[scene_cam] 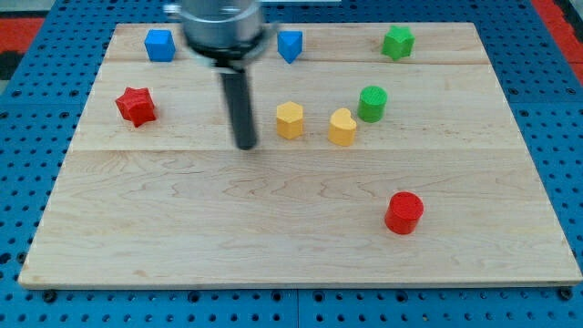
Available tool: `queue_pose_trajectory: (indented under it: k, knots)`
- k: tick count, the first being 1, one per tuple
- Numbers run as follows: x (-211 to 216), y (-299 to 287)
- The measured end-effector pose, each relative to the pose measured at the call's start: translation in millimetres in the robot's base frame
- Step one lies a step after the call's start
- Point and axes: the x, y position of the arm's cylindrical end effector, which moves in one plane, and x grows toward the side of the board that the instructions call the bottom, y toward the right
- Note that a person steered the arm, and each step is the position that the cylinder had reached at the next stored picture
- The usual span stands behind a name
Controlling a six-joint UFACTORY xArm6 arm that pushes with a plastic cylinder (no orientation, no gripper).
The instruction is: Place the green circle at the bottom left of the board
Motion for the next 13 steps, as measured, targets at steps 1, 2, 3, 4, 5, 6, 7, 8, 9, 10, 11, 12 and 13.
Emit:
queue_pose_trajectory:
  k: [1, 2, 3, 4, 5, 6, 7, 8, 9, 10, 11, 12, 13]
  knots:
    - [-2, 44]
    - [-23, 53]
    - [-31, 75]
    - [-21, 113]
    - [-17, 150]
    - [-16, 167]
    - [-16, 153]
    - [-16, 147]
    - [-16, 147]
    - [-16, 142]
    - [-16, 105]
    - [-8, 96]
    - [-8, 108]
